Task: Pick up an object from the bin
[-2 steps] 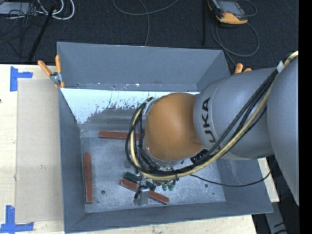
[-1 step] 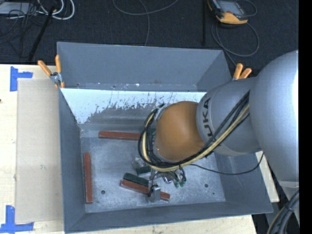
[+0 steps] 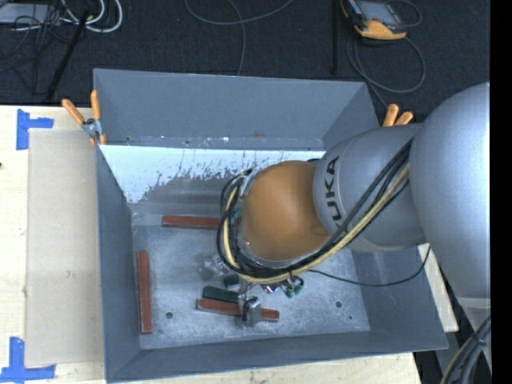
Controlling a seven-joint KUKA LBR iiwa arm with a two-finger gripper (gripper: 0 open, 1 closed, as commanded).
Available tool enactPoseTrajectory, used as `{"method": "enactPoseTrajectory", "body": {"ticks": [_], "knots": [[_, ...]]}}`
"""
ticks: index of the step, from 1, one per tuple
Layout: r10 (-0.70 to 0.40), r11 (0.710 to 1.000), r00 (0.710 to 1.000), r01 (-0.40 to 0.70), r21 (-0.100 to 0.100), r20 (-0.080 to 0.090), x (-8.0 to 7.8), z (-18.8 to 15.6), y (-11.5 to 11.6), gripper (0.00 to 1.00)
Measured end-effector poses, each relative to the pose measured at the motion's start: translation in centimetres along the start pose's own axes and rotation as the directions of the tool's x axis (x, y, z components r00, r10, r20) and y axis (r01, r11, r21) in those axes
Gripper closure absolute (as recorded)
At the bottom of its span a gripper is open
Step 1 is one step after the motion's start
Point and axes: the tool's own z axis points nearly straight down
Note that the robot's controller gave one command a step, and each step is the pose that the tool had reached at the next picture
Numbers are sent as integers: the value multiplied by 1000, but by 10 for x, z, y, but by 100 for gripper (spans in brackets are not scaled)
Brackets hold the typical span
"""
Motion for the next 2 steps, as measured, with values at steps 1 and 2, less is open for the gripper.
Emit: {"method": "enactPoseTrajectory", "body": {"ticks": [1, 2], "knots": [[5, 1000, 1000, -5, 0, 0, 0, 0, -1, 100], [-271, 963, 963, 271, 5, 8, -61, -169, 2, 100]]}}
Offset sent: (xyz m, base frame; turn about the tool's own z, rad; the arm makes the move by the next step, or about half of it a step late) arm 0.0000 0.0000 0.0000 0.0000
